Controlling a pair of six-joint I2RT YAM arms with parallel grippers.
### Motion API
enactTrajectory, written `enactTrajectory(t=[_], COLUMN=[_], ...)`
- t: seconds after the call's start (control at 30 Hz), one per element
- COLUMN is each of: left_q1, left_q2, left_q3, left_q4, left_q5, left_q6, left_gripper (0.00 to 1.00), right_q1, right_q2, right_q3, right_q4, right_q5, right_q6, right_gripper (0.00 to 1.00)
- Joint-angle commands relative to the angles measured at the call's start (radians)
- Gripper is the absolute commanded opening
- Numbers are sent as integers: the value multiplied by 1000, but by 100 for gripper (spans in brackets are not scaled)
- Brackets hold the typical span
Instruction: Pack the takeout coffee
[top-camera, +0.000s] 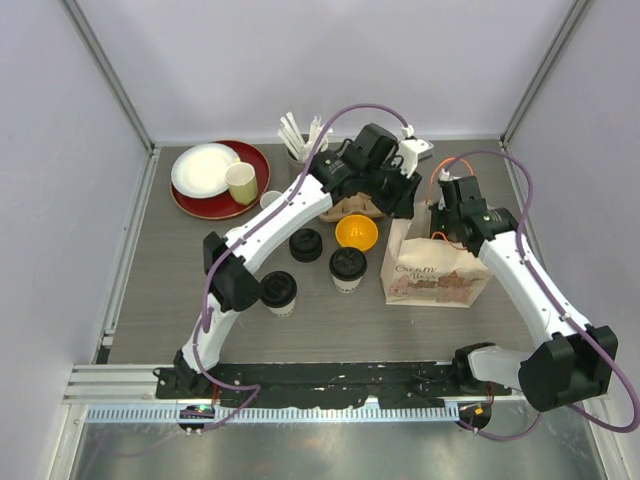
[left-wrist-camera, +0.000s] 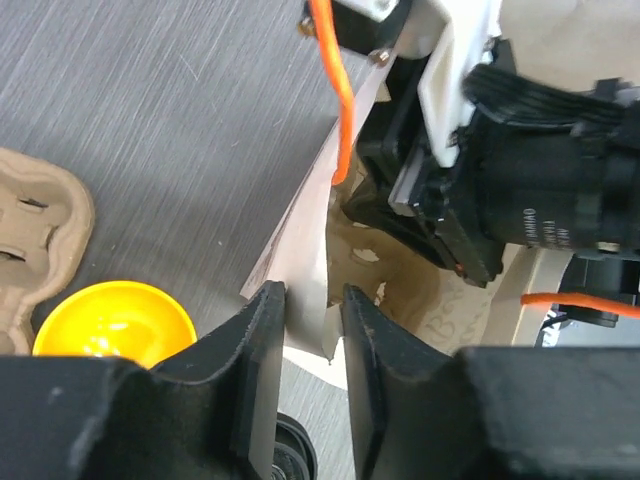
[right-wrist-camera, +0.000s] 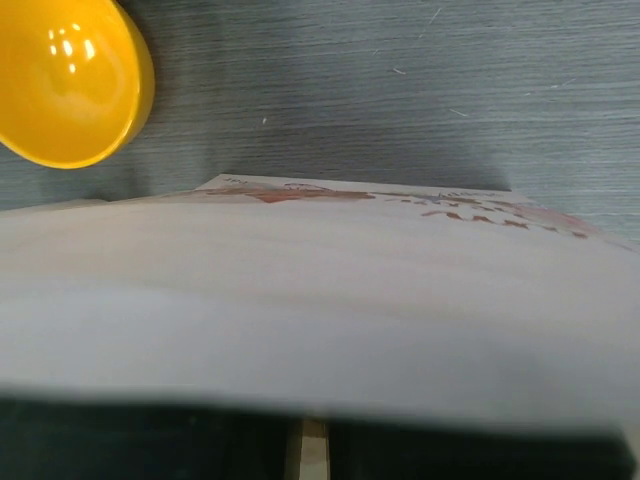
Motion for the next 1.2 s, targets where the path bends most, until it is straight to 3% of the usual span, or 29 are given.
enactTrajectory(t=[0.0, 0.07, 0.27, 0.4, 0.57, 0.73, 1.07, 1.17], left_q1=[-3, -3, -3, -6, -78, -167, -195, -196], left_q2=[-25, -62, -178, -203, -214, -185, -128, -123], left_q3=[25, 23, 48, 81, -23, -80, -77, -46], left_q4=[-51, -56, -86, -146, -214, -195, -93, -111], left_q5=[25, 24, 81, 204, 281, 150, -23, -14], left_q6=[62, 85, 160, 211, 341, 433, 462, 467], left_gripper=[46, 55, 64, 64, 64, 67, 66, 65], right_q1=[0, 0, -1, 0, -1, 0, -1, 0], right_q2=[8, 17, 26, 29, 34, 41, 45, 38], right_q3=[100, 99, 88, 88, 87, 85, 82, 78], right_q4=[-92, -100, -89, -87, -83, -80, -72, -72], right_q5=[1, -5, -20, -26, -35, -39, -52, -54], right_q6=[30, 33, 35, 33, 35, 33, 35, 33], right_gripper=[1, 1, 1, 1, 1, 1, 1, 1])
